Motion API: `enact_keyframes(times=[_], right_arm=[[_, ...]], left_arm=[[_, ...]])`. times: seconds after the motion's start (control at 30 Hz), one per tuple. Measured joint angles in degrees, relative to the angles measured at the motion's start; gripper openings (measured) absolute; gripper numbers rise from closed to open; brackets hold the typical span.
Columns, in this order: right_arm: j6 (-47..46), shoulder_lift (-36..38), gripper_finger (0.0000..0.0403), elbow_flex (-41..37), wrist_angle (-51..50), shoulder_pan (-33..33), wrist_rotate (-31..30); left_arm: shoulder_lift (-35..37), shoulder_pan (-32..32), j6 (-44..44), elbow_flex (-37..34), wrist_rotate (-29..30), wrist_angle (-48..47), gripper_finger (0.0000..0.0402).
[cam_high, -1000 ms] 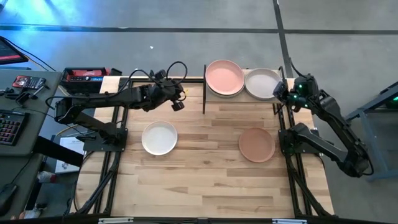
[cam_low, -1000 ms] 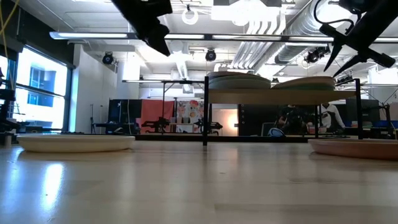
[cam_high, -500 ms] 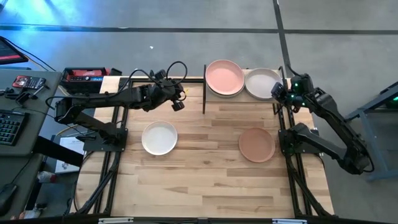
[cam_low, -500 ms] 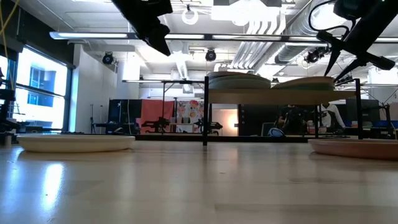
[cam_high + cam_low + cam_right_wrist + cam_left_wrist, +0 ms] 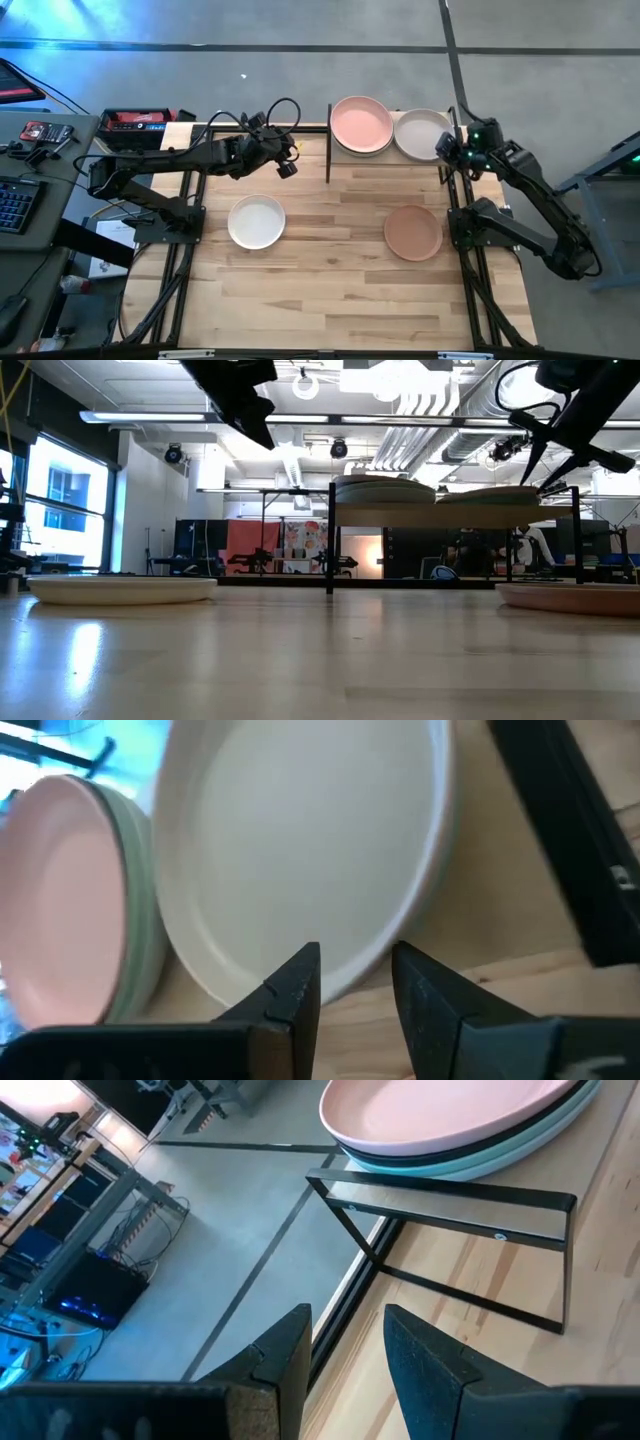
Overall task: Place and stack plates onto a shelf
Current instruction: Stack the brown plate on top of the white plate on the shelf
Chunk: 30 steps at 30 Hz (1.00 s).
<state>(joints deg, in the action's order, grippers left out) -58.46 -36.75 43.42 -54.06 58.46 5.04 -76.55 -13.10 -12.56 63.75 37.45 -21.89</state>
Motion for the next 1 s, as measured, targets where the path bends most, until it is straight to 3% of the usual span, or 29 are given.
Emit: enact_keyframes(times=[0.2, 0.5, 0.73, 0.9, 1.0], right_arm=[[0.0, 0.8, 0.0103, 0.0, 6.3, 0.0, 6.0], [1.5, 1.3, 0.0103, 0.0, 0.7, 0.0, 7.1], [3.0, 3.0, 0.0103, 0.0, 3.0, 0.0, 11.0], [3.5, 4.0, 0.0103, 0.0, 3.7, -1.6, 21.3], [3.0, 4.4, 0.0103, 0.0, 2.8, -5.3, 24.0]], left_arm=[[0.0, 0.0, 0.1, 0.0, -1.0, -0.1, 0.0117], [0.0, 0.0, 0.5, 0.0, -1.2, -0.1, 0.0117], [0.0, 0.0, 2.2, 0.0, -1.2, -1.0, 0.0117], [0.0, 0.0, 8.8, 0.0, -1.8, -7.2, 0.0117], [0.0, 0.0, 14.1, 0.0, -4.5, -11.9, 0.0117]])
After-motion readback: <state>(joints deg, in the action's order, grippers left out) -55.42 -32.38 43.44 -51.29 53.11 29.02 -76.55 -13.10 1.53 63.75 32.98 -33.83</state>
